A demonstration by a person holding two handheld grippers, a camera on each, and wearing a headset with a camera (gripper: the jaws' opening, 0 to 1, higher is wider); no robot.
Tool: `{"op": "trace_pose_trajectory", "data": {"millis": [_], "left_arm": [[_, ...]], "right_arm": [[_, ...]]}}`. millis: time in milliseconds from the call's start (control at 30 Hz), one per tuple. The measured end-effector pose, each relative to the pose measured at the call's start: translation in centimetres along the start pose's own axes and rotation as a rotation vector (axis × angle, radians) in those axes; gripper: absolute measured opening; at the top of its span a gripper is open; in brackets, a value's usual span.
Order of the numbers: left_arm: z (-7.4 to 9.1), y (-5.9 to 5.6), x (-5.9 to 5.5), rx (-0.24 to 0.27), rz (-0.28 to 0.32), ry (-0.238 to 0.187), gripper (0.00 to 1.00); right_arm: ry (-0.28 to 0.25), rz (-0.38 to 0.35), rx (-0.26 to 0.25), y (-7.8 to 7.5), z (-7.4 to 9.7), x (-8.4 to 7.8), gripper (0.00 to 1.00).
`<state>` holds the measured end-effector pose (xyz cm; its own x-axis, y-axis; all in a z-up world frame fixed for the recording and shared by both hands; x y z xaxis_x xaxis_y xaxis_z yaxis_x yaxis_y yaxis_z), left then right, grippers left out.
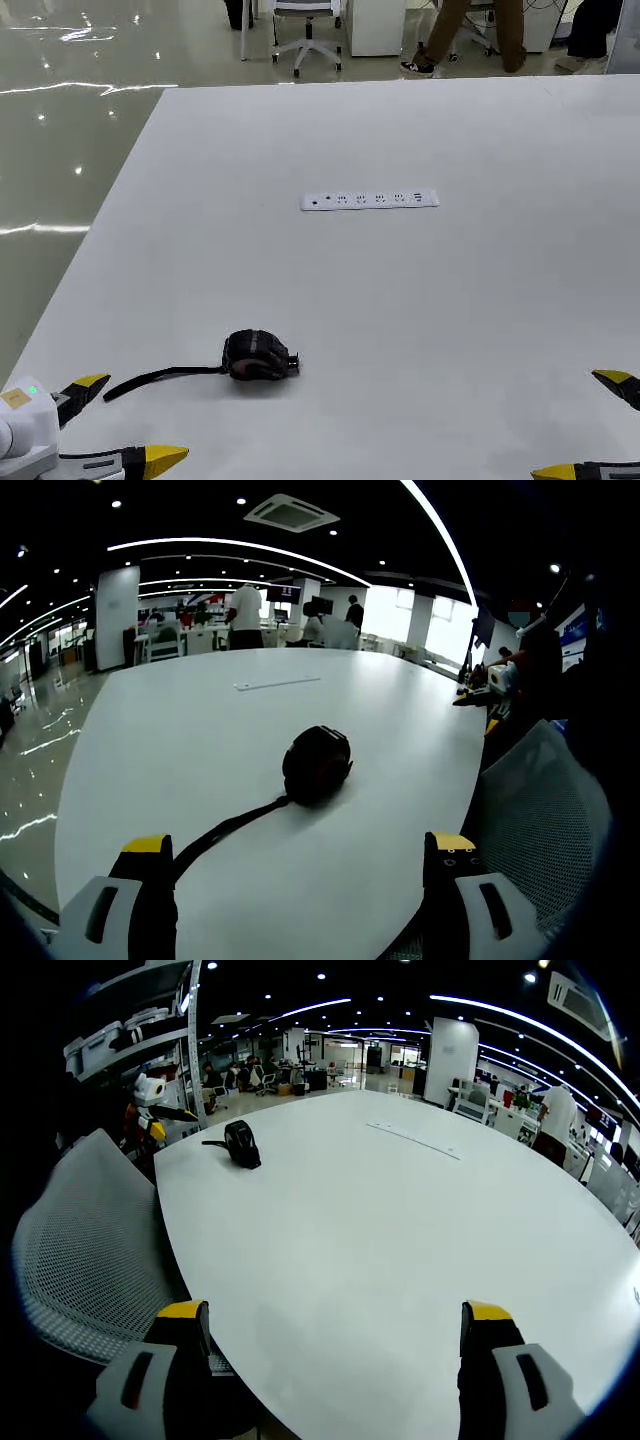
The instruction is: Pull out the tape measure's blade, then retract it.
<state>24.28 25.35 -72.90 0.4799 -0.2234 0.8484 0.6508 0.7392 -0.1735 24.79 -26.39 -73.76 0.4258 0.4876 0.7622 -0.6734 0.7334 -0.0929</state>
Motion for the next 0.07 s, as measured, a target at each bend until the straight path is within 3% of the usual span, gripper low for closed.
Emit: {"op": "trace_pose_trajectory", "data": {"millis": [67], "left_arm": [[-0.05,-0.09,0.18,-0.002,0.004,-0.005,1.00]], "right_arm": [[0.005,0.001,0.002,0.11,0.04,-0.04,1.00]]}}
Point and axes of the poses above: the centre of the closed fingertips' face, and the gripper's own axes: z roughly backward along the fingers, y roughly to its left, x roughly out of its top, the point moved 4 cm from there along z, roughly backward along the fingers, and after that the axes turned 6 degrees about -x, right-handed, at the moved point
